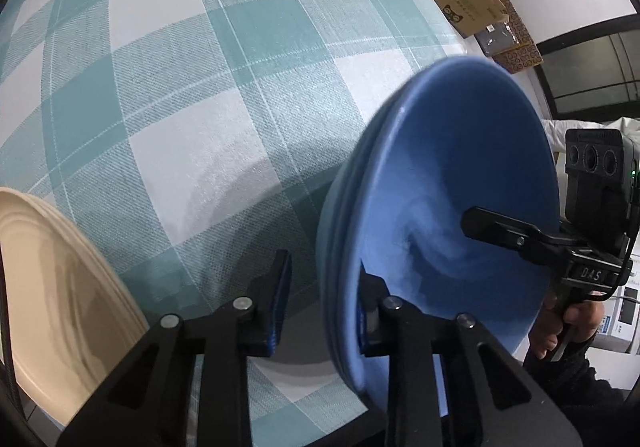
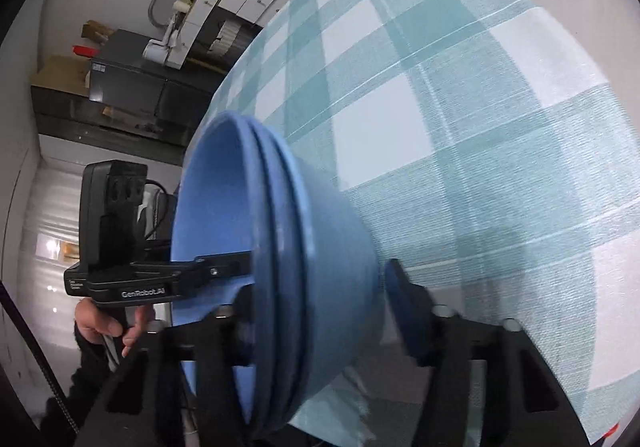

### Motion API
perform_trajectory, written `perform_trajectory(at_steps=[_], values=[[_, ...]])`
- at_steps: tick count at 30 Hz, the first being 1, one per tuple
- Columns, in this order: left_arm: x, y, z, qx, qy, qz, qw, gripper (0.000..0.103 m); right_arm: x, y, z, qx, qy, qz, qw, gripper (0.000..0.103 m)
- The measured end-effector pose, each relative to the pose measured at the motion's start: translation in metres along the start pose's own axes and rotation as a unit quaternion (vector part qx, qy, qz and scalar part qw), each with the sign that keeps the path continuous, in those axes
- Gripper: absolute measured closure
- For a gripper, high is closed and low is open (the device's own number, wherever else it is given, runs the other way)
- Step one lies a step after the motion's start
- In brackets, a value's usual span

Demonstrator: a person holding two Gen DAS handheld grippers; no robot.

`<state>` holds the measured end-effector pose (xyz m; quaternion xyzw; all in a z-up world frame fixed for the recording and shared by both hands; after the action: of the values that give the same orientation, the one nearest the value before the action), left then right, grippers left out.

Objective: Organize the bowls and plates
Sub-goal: 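Lift and carry the blue bowl stack toward the cream plate stack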

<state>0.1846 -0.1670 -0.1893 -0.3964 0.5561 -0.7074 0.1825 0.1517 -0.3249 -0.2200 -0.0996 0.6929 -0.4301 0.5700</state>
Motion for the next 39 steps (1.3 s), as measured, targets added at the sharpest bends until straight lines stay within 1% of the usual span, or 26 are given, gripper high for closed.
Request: perform_trajectory(at_steps=[2, 3, 7, 10, 13, 16, 18, 20, 21, 23, 25, 28, 31, 36, 39], values=[[0.003, 0.001, 0.002, -0.004, 0.003, 0.000, 1.0000, 0.085, 0.000, 0.000, 0.000, 0.003, 0.003, -0.004, 1.000, 0.056], [0.005, 0.001, 0.003, -0.007, 0.004, -0.003, 1.0000, 0.090, 0.001, 0.001, 0.000, 0.003, 0.009, -0.004, 1.000, 0.056], [0.005, 0.000, 0.004, -0.014, 0.005, -0.001, 0.9999, 0.090, 0.003, -0.003, 0.000, 0.001, 0.030, -0.006, 1.000, 0.061], [0.000, -0.001, 0.003, -0.020, -0.007, -0.010, 0.9997, 0.091, 0.003, -0.005, -0.001, -0.001, 0.030, -0.017, 0.999, 0.063], [-0.002, -0.003, 0.003, -0.019, -0.012, -0.006, 0.9997, 0.091, -0.001, -0.004, 0.000, -0.007, 0.032, -0.017, 0.999, 0.064], [-0.004, -0.003, 0.002, -0.021, -0.022, -0.014, 0.9994, 0.091, -0.003, -0.004, 0.001, -0.014, 0.031, -0.025, 0.999, 0.066], [-0.006, -0.005, 0.000, -0.020, -0.021, -0.009, 0.9995, 0.091, -0.005, -0.001, 0.002, -0.024, 0.029, -0.031, 0.999, 0.066], [-0.007, -0.004, 0.000, -0.020, -0.021, -0.009, 0.9995, 0.091, -0.004, 0.002, 0.004, -0.035, 0.033, -0.037, 0.998, 0.069], [-0.007, -0.005, -0.001, -0.020, -0.019, -0.006, 0.9996, 0.091, -0.002, 0.002, 0.004, -0.040, 0.031, -0.044, 0.998, 0.070], [-0.009, -0.007, -0.002, -0.017, -0.016, -0.002, 0.9997, 0.090, -0.002, 0.000, 0.006, -0.046, 0.019, -0.063, 0.997, 0.077], [-0.007, -0.007, -0.003, -0.018, -0.010, 0.005, 0.9998, 0.090, -0.009, -0.002, 0.008, -0.056, -0.002, -0.085, 0.995, 0.079], [-0.002, -0.006, -0.005, -0.020, 0.004, 0.025, 0.9995, 0.090, -0.021, -0.002, 0.007, -0.065, -0.048, -0.140, 0.987, 0.083], [-0.001, -0.004, -0.006, -0.030, 0.006, 0.027, 0.9992, 0.090, -0.028, 0.000, 0.007, -0.075, -0.074, -0.174, 0.979, 0.086], [-0.003, -0.006, -0.004, -0.050, -0.011, 0.015, 0.9986, 0.092, -0.029, 0.003, 0.013, -0.094, -0.063, -0.192, 0.975, 0.090], [-0.005, -0.015, -0.006, -0.044, -0.019, 0.008, 0.9988, 0.092, -0.026, 0.000, 0.020, -0.103, -0.034, -0.190, 0.976, 0.090]])
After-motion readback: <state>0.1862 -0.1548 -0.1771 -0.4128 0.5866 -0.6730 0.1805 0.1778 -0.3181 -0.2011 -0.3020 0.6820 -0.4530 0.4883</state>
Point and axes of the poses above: each gripper's, at about its wrist camera, not at the fingertips, and y roughly the way its jaws point, x to its right, z to its top, the point moved 6 cm from there along y, roughly the way its jaws point, and after that the axes turned 11 degrees about y, right-handed, at the moved point
